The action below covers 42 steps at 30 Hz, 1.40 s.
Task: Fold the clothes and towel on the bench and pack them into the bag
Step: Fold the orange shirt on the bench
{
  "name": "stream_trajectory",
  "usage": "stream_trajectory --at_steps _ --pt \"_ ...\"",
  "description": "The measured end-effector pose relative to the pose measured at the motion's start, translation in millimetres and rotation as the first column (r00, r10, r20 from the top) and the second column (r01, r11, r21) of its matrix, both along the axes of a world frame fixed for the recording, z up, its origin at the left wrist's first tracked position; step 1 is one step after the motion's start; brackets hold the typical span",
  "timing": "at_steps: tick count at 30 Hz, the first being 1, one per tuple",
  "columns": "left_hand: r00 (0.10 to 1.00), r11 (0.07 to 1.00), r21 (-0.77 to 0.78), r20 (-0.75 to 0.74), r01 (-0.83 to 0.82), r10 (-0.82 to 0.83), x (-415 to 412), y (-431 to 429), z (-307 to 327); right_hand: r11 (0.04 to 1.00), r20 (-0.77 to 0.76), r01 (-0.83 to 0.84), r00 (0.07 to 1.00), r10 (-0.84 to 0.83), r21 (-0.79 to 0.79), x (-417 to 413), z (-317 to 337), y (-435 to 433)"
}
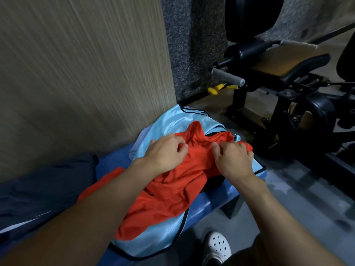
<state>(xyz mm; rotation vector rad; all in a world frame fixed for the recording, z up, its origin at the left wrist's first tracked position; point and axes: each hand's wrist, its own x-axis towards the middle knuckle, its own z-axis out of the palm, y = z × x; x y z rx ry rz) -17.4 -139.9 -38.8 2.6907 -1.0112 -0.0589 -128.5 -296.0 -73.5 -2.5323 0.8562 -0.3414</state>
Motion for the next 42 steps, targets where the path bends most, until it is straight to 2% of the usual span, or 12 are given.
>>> stream_trajectory --at_steps 4,7,12,14,17,20,25,29,33,37,40,42 --pt "0.994 0.994 -0.039 0.010 0.106 -0.105 20.1 -13.7 2.6 0.995 0.223 0.041 0.973 -0.059 0.086 -0.4 1.5 -2.2" --pt "0.993 0.992 0.047 -0.031 0.118 -0.116 27.0 -37.1 6.8 0.984 0.250 0.098 0.959 -0.133 0.146 -2.4 1.5 -5.6" --pt "0.986 0.972 0.168 -0.050 0.162 -0.156 41.0 -56.6 6.8 0.952 0.252 0.092 0.953 -0.170 0.292 -0.5 -5.5 -11.3" --pt "0.985 0.983 0.073 -0.058 0.167 -0.163 43.4 -52.6 6.5 0.932 0.295 0.083 0.935 -0.195 0.354 0.3 -4.6 -13.6" --pt "0.986 0.963 -0.214 0.030 0.166 -0.164 40.4 -41.2 18.1 0.903 0.318 0.076 0.921 -0.227 0.422 0.7 -1.1 -16.7" --pt "0.984 0.925 -0.345 0.132 0.158 -0.119 32.2 -16.2 44.5 0.931 0.294 0.086 0.935 -0.199 0.354 -7.1 5.0 -20.7" --pt "0.928 0.935 -0.201 0.295 0.293 -0.228 16.9 42.3 97.0 0.941 0.269 0.051 0.952 -0.147 0.335 -22.2 32.1 -8.4" --pt "0.887 0.941 -0.109 0.384 0.319 -0.256 -4.3 85.3 133.7 0.959 0.274 -0.028 0.960 -0.053 0.283 -29.2 58.3 12.9" --pt "0.856 0.953 -0.095 0.471 0.288 -0.212 -30.9 127.4 169.3 0.951 0.289 -0.045 0.956 -0.048 0.306 -36.9 90.1 33.7" --pt "0.854 0.965 -0.102 0.495 0.241 -0.161 -61.3 168.5 197.9 0.978 0.243 -0.059 0.970 0.010 0.198 -45.6 129.2 60.9" --pt "0.842 0.972 -0.144 0.534 0.186 -0.082 -78.9 199.2 220.1 0.970 0.234 -0.165 0.965 0.121 0.177 -50.8 159.5 76.6" --pt "0.833 0.977 -0.176 0.554 0.121 -0.004 -87.8 217.4 233.5 0.963 0.255 -0.262 0.938 0.236 0.070 -48.3 178.3 83.5"
